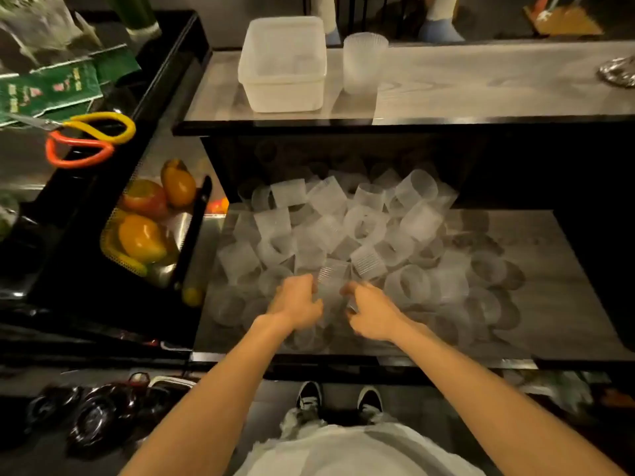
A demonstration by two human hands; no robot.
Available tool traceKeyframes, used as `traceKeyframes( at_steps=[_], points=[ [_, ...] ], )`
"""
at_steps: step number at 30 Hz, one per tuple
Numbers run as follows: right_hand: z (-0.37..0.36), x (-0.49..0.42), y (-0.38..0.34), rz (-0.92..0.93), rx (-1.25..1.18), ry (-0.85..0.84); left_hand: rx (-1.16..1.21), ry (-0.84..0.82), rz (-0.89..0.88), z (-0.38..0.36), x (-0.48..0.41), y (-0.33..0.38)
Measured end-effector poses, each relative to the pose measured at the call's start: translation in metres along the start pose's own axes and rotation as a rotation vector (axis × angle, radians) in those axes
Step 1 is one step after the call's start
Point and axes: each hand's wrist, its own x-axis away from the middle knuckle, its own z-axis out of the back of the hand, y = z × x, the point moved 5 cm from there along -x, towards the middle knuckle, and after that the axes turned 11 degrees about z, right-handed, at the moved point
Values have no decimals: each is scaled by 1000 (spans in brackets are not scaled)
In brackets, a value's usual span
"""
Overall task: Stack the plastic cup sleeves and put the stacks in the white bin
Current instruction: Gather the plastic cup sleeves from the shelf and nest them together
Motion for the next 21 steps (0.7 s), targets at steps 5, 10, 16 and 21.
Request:
traceKeyframes(
  at_steps=[5, 10, 16, 21],
  points=[
    [-15, -2, -10, -36, -30, -104, 22, -3, 153, -14, 8, -19],
    [-19, -5, -14, -23, -64, -131, 127, -66, 205, -21, 5, -23],
    [-2, -7, -17, -3, -129, -36, 340, -9, 188, -8, 2, -25],
    [14, -5, -23, -44, -289, 20, 527, 46, 180, 15, 1, -22]
  ],
)
